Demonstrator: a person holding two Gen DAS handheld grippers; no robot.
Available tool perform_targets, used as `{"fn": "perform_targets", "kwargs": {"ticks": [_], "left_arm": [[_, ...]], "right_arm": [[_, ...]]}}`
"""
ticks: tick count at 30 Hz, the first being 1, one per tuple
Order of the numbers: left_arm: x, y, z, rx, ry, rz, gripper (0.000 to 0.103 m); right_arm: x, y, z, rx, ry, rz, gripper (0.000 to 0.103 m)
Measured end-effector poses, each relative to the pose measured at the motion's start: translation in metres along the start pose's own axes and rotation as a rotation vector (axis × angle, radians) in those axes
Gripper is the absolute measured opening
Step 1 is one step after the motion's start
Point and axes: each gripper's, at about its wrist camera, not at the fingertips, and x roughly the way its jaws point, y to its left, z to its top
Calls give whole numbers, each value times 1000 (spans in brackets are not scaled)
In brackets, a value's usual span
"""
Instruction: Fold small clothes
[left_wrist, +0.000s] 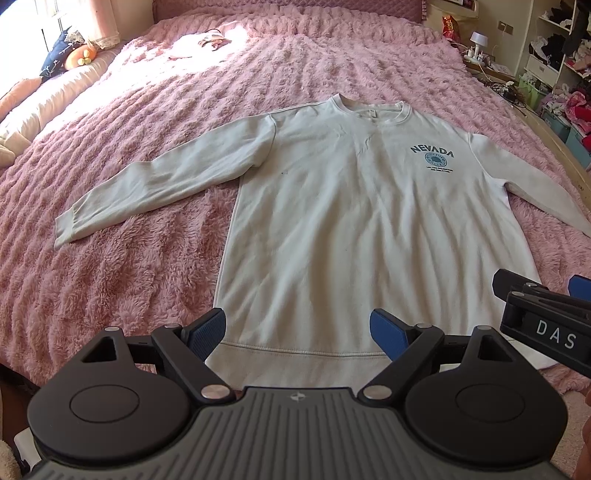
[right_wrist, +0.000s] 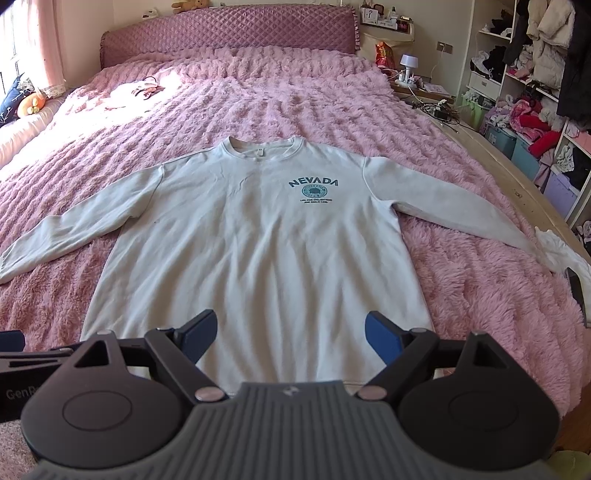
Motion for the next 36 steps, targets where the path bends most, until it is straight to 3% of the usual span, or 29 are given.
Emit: {"fn": "perform_targets", "kwargs": {"ticks": [6, 9, 16, 21, 22, 25, 29, 32, 34, 36], "left_arm": [[8, -11, 14, 45, -36, -60, 102], [14, -21, 23, 82, -62, -133, 101], [43, -51, 49, 95, -139, -382, 101], [71, -95, 72, 178, -151, -460, 101], [78, -103, 77, 188, -151, -473, 101], [101, -128, 91, 194, -127, -548, 101], [139, -156, 115, 139, -72, -642, 101], [165, -177, 133, 100, -52, -684, 101], [183, -195, 143, 86, -55, -699, 101], [198, -211, 151, 83, -69, -714, 101]], "right_arm": [[9, -28, 3, 97, -12, 16, 83], [12, -50, 6, 164, -48, 38, 83], [22, -112, 13, 242, -208, 40, 83], [38, -175, 4, 316, -405, 24, 83], [43, -190, 4, 308, -431, -5, 83], [59, -229, 9, 302, -402, -126, 83], [85, -296, 13, 382, -409, -249, 82], [106, -354, 15, 509, -408, -298, 82], [122, -393, 12, 637, -388, -307, 71], [142, -427, 8, 735, -358, -319, 66]]}}
